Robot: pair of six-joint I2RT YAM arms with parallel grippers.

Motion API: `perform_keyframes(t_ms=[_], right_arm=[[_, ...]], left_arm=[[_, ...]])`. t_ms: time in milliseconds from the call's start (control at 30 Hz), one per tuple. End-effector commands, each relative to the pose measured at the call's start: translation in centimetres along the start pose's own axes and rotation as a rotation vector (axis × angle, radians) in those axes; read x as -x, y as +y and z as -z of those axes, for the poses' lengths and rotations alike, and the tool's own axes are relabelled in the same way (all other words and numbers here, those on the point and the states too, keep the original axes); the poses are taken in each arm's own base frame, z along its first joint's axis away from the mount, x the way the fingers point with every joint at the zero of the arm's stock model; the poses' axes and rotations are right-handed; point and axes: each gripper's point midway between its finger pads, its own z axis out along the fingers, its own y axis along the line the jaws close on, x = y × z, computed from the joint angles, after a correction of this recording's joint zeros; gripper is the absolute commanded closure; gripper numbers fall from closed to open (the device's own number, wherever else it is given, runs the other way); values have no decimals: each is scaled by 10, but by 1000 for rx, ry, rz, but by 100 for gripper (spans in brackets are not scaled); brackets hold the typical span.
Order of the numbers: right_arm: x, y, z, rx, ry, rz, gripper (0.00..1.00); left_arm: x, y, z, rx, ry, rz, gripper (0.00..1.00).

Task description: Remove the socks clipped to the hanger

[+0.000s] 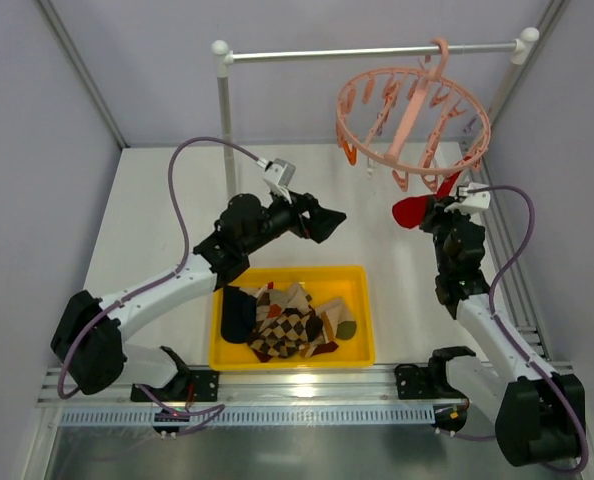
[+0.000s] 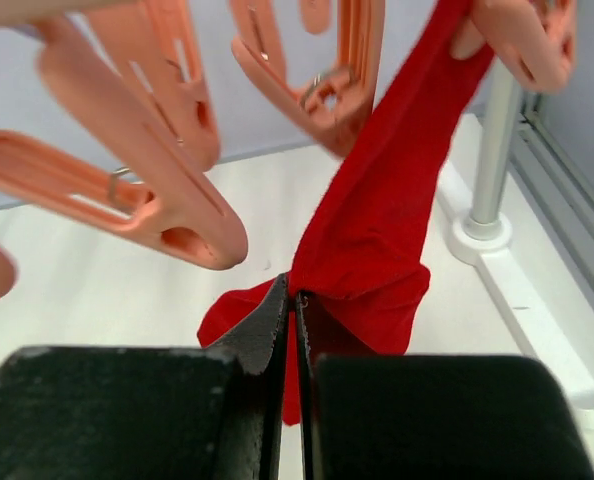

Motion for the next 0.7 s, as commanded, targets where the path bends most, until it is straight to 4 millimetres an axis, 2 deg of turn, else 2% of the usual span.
perform_keyframes(t_ms=[0, 33, 133, 267, 367, 567, 600, 633, 667], right_arm=[[3, 13, 15, 12, -12, 13, 96], [9, 27, 22, 55, -30, -7, 96], [10, 48, 33, 126, -33, -28, 96], [4, 90, 49, 241, -10, -44, 96], [1, 114, 59, 301, 3, -65, 96], [-1, 148, 79, 399, 25, -103, 96], [0, 153, 82, 413, 31, -121, 96], [-2, 160, 87, 434, 46, -125, 96], [-2, 164, 89, 443, 52, -133, 96]], left_arm=[[13, -2, 13, 17, -37, -6, 0], [9, 0, 16, 26, -30, -6, 0], [6, 3, 26, 42, -35, -8, 0], [0, 6, 37, 50, -43, -23, 0], [-6, 8, 44, 47, -46, -43, 0], [-20, -1, 52, -58, -68, -91, 0], [-31, 2, 53, -67, -58, -97, 0], [-22, -5, 53, -105, -107, -111, 0], [-26, -5, 53, -118, -109, -115, 0]])
